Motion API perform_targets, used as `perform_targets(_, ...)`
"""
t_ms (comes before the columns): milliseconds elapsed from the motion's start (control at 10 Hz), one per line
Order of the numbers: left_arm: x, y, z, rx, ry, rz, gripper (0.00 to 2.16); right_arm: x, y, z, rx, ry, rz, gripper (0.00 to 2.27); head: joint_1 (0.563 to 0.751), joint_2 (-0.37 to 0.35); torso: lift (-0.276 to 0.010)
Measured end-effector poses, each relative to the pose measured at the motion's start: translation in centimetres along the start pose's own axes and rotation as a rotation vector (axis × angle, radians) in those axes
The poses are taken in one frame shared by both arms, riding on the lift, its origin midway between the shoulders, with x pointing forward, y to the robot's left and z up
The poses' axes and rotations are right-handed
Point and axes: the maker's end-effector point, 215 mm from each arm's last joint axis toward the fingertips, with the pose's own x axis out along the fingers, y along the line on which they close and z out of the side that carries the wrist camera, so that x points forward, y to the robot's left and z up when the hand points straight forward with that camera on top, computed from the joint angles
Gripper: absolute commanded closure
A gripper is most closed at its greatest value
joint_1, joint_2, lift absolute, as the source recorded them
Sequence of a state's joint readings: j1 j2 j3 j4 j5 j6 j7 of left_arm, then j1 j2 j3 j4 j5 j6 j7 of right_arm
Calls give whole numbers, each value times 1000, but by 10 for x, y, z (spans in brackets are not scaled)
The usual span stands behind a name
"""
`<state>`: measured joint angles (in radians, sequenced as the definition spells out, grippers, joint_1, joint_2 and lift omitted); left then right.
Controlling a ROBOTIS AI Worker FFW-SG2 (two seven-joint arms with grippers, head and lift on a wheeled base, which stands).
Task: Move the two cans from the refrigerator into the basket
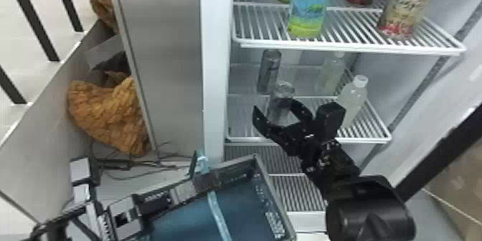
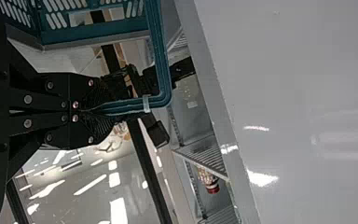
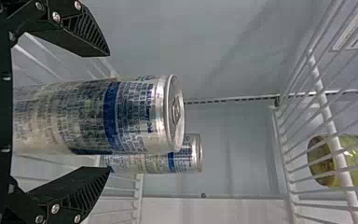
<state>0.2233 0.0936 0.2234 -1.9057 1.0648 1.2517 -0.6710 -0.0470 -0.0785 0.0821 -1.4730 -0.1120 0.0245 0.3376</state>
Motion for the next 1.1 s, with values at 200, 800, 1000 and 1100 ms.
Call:
perform_targets(200, 0, 0, 0, 0, 0, 0, 1210, 6, -1, -1, -1, 5, -2, 177, 695, -91, -219)
perform_targets(800, 0, 1, -2, -6, 3, 0, 1210, 18, 3, 2, -9, 7, 14, 1282, 695, -80, -219)
perform_targets(1000, -1, 1, -2, -6, 4, 0, 1210, 11, 1, 5, -6, -2, 6, 1282, 695, -85, -219)
perform_targets(1100, -1, 1, -3, -6, 6, 0, 1210, 4, 0, 10, -6, -14, 2, 1280, 695, -90, -219)
